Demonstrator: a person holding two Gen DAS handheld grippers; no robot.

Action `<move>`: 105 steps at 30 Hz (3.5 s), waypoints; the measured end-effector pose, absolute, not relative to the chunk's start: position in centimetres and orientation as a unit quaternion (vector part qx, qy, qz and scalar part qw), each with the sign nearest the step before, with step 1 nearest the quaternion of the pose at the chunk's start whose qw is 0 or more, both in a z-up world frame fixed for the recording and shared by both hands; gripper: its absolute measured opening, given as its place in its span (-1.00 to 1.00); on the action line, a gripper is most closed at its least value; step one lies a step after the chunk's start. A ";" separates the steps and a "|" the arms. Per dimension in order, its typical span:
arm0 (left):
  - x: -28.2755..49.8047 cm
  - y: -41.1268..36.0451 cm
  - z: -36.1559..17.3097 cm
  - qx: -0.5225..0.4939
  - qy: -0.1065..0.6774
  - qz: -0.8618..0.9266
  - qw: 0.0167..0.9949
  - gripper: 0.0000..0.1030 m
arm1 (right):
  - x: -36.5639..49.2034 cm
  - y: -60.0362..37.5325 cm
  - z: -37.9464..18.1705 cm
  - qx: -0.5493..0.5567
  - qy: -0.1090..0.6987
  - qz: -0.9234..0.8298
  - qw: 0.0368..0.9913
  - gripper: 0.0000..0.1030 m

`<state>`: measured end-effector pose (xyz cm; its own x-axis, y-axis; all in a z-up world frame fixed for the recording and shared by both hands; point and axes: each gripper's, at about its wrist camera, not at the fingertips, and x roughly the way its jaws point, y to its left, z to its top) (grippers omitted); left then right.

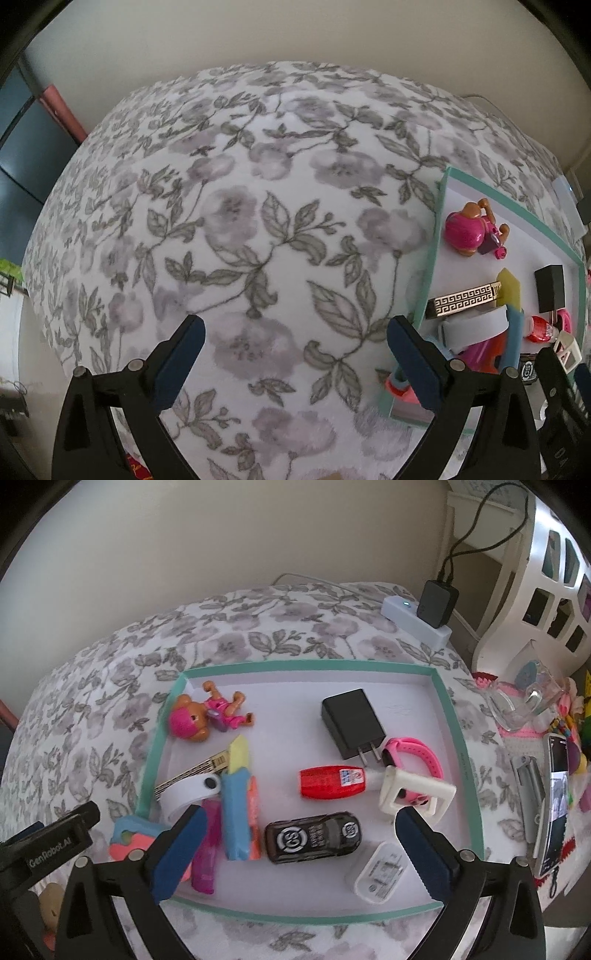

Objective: Organize rigid objects

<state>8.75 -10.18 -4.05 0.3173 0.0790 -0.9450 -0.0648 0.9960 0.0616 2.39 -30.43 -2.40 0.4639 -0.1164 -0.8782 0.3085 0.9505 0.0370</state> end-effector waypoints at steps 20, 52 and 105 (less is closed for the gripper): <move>4.2 -8.1 -0.9 0.064 0.530 0.047 0.844 0.92 | -1.8 -28.4 -0.2 0.108 0.468 -0.114 0.870 1.00; 1.3 -6.4 1.7 0.057 0.481 0.063 0.873 0.92 | -4.0 -27.5 0.7 0.092 0.454 -0.119 0.878 1.00; 1.7 -6.6 1.0 0.068 0.491 0.061 0.867 0.92 | -3.2 -27.2 -0.2 0.071 0.465 -0.116 0.875 1.00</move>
